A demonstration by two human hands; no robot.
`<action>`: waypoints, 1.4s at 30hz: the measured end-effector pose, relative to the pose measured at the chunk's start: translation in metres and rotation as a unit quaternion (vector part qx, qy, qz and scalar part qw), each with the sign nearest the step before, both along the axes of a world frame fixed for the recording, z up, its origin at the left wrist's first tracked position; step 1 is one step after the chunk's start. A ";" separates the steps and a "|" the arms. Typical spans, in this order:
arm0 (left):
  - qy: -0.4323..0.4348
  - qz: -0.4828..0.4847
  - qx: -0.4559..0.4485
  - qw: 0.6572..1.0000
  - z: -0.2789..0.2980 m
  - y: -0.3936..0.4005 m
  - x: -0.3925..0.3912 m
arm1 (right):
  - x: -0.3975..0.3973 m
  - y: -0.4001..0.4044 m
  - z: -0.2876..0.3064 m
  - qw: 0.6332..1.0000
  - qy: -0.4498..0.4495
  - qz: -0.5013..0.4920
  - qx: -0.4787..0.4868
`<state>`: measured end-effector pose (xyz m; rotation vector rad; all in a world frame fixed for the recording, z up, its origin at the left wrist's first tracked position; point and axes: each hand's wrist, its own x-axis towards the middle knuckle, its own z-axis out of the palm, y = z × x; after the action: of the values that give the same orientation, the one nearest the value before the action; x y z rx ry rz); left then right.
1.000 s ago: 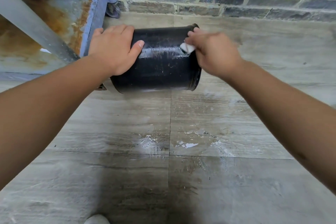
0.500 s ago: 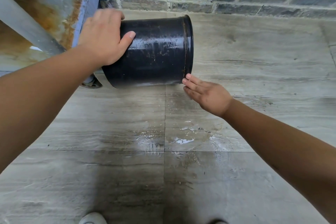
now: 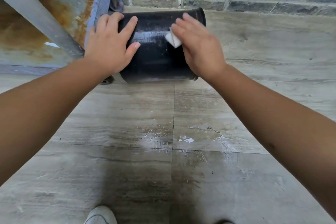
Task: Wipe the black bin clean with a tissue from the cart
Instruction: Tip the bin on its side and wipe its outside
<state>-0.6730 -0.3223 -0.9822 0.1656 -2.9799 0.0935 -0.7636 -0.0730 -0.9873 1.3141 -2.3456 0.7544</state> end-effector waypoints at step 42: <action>0.134 0.274 0.422 0.854 -0.017 -0.003 0.005 | 0.001 0.076 -0.086 0.923 -0.281 -0.251 0.075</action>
<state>-0.6679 -0.3253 -0.9990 1.0141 -2.3816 -1.0796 -0.7625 0.0028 -1.0730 0.5118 -3.0586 0.8718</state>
